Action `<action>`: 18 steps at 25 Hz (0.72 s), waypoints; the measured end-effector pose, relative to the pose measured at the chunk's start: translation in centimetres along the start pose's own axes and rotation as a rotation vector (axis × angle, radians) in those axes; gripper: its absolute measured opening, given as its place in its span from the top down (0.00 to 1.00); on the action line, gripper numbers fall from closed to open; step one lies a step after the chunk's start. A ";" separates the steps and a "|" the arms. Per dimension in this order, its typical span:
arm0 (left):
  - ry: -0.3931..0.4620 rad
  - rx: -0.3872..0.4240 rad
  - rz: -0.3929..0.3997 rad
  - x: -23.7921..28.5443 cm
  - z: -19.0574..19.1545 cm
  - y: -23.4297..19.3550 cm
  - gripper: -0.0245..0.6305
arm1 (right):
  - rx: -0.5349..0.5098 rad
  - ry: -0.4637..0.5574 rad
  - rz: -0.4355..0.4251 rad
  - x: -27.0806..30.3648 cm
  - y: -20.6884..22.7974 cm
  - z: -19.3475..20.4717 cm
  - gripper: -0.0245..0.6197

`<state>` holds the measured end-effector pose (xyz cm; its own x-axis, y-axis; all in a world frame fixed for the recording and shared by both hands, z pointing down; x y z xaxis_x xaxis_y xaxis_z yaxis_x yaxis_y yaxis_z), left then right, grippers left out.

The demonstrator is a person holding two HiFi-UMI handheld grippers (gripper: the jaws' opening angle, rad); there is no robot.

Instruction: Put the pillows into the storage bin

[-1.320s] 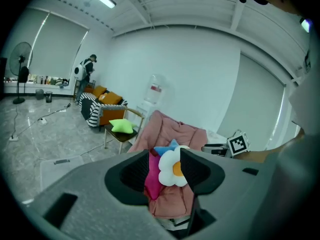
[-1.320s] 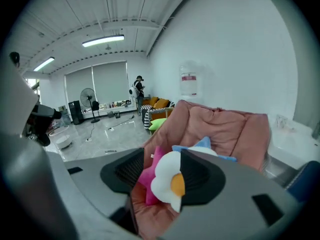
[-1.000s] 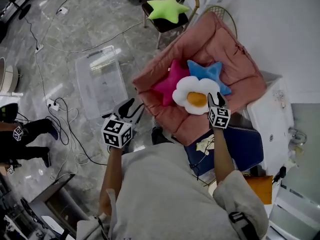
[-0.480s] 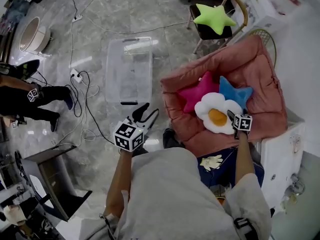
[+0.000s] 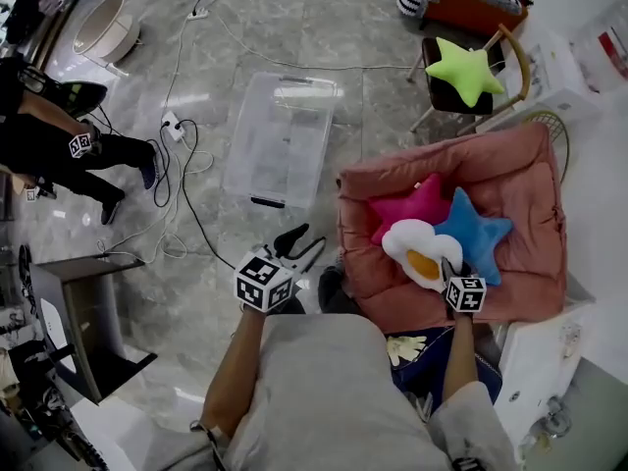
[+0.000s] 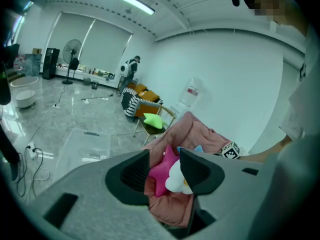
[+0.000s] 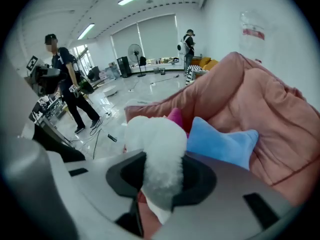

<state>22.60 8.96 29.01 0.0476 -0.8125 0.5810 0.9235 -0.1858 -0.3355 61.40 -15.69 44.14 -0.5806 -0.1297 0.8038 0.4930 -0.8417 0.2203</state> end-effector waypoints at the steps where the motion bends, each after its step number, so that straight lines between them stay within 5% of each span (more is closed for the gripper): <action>1: 0.008 -0.013 -0.008 0.0 0.1 -0.3 0.67 | -0.021 0.015 -0.022 0.0 -0.9 -0.8 0.77; 18: 0.090 -0.215 -0.179 -3.2 2.3 -10.3 0.68 | -0.091 0.185 -0.365 5.1 -17.8 -15.9 0.75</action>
<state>13.80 14.75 32.28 -0.1514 -0.8006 0.5798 0.8120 -0.4352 -0.3889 39.31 -9.67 35.56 -0.8175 0.1001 0.5672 0.1793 -0.8916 0.4158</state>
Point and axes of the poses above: the fingertips, and each gripper's own axes: x forward along the fingers, y to its right, z out of its underside, the point moved 8 cm from there along -x, backward along the fingers, and after that the axes turned 9 degrees about -z, right-handed, at the moved point
